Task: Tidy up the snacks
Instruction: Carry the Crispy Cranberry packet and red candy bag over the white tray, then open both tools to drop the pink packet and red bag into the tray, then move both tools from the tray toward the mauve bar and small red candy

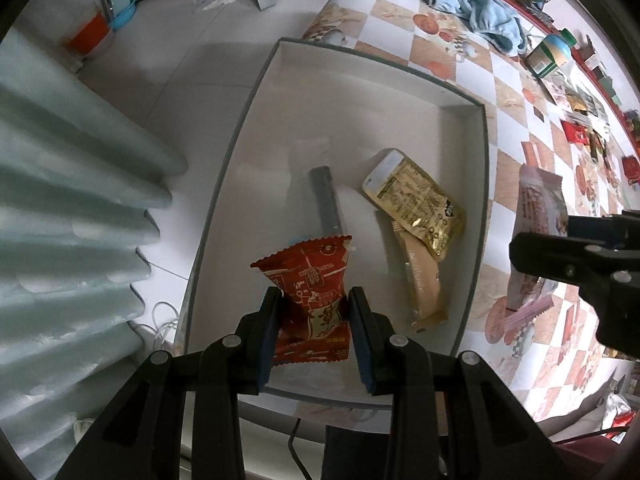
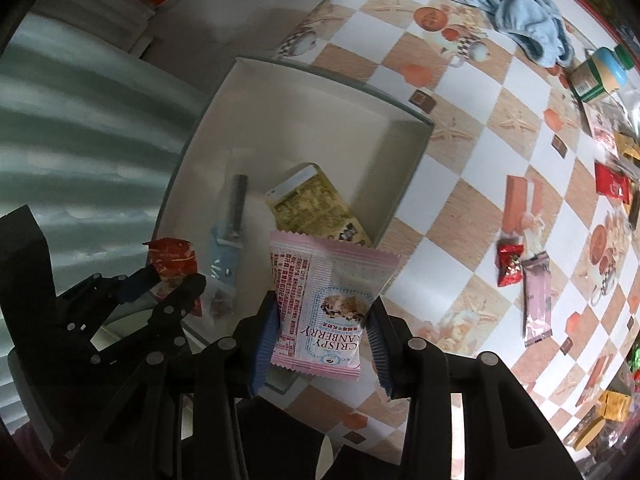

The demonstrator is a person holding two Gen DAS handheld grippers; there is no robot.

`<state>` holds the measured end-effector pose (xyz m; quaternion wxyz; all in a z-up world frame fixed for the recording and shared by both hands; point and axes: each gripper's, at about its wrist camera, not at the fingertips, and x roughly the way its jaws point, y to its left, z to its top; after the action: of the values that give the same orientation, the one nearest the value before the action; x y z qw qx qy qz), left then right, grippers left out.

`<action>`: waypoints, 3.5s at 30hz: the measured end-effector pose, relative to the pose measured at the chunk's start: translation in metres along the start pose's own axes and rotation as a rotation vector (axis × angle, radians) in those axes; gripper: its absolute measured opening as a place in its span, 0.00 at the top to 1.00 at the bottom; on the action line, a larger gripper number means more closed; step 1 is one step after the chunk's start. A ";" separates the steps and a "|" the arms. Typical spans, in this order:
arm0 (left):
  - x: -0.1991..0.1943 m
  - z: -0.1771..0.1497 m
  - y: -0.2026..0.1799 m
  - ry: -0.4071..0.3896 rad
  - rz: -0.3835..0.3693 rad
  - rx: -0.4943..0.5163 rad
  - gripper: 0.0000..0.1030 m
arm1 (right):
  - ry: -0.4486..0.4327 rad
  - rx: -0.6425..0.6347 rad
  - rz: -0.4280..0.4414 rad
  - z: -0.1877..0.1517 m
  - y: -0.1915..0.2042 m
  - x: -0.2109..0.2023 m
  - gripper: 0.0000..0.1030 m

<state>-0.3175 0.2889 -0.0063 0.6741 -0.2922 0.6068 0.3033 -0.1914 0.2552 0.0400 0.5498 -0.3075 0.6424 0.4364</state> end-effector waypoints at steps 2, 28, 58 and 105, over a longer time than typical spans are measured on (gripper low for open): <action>0.002 0.001 0.001 0.004 0.001 -0.001 0.64 | 0.002 -0.003 0.005 0.002 0.003 0.001 0.58; 0.026 0.004 0.004 0.055 -0.004 -0.014 0.64 | 0.063 -0.039 0.016 0.040 0.032 0.037 0.57; 0.007 -0.003 -0.024 0.027 0.034 0.031 0.24 | 0.022 0.072 0.070 0.023 -0.004 0.026 0.32; 0.024 0.027 -0.216 0.092 -0.086 0.216 0.23 | 0.104 0.288 -0.245 -0.051 -0.241 0.057 0.01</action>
<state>-0.1327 0.1715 -0.0218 0.6855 -0.2571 0.6531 0.1932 -0.0148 0.1103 -0.0690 0.6031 -0.3239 0.6835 0.2533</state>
